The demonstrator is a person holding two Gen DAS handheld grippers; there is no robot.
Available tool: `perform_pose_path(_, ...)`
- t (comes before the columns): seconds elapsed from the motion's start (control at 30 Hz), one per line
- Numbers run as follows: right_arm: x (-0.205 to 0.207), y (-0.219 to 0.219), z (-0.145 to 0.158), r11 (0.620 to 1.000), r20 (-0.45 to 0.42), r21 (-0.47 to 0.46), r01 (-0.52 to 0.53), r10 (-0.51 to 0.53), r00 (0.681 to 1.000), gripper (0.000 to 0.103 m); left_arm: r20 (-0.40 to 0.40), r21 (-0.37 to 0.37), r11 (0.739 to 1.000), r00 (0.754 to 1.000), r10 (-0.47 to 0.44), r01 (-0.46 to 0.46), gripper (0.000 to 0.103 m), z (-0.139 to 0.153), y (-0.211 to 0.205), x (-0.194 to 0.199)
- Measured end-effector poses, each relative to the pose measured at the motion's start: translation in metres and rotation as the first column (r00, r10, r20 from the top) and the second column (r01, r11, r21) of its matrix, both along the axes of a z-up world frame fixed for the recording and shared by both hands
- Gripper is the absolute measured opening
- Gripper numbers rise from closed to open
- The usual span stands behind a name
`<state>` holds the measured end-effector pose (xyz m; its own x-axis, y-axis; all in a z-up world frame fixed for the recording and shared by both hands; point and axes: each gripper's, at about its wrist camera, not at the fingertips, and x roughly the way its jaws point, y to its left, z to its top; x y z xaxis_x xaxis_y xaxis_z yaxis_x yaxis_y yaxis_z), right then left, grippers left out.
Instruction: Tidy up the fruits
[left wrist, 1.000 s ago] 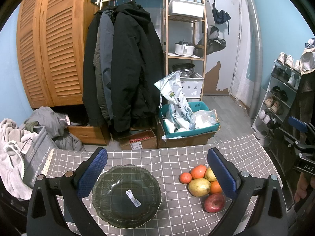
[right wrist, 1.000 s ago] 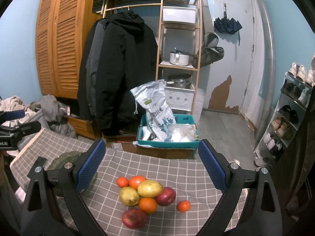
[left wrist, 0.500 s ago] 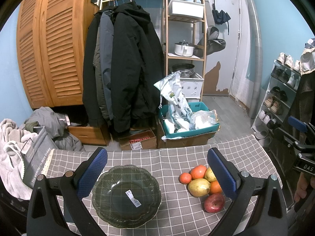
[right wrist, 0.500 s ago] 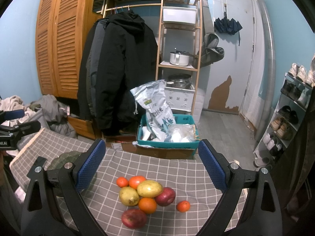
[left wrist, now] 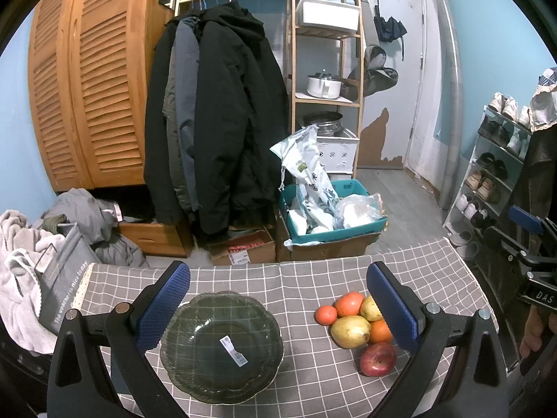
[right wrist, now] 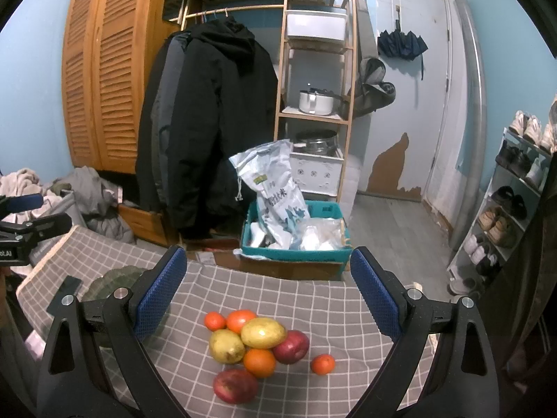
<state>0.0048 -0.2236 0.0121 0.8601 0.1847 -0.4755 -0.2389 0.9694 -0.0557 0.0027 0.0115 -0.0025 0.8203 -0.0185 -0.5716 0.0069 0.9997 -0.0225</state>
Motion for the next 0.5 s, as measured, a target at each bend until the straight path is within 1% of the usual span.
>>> perform_pose_path(0.17,0.000,-0.003,-0.006,1.000,-0.015,-0.001,0.012,-0.012,1.000,0.093,-0.009,0.003,1.000,1.000,-0.005,0.005,0.102,-0.002,-0.007,0.001)
perform_pose_path(0.27,0.006,-0.007,-0.010,1.000,-0.033,-0.003,0.023,-0.023,0.999,0.093,-0.022,0.005,1.000,1.000,-0.012,0.012,0.102,-0.006,-0.014,0.004)
perform_pose_path(0.5,0.015,-0.019,-0.027,0.998,-0.091,-0.023,0.055,-0.057,0.994,0.093,-0.084,0.004,0.999,0.996,-0.038,0.038,0.102,-0.027,-0.028,0.017)
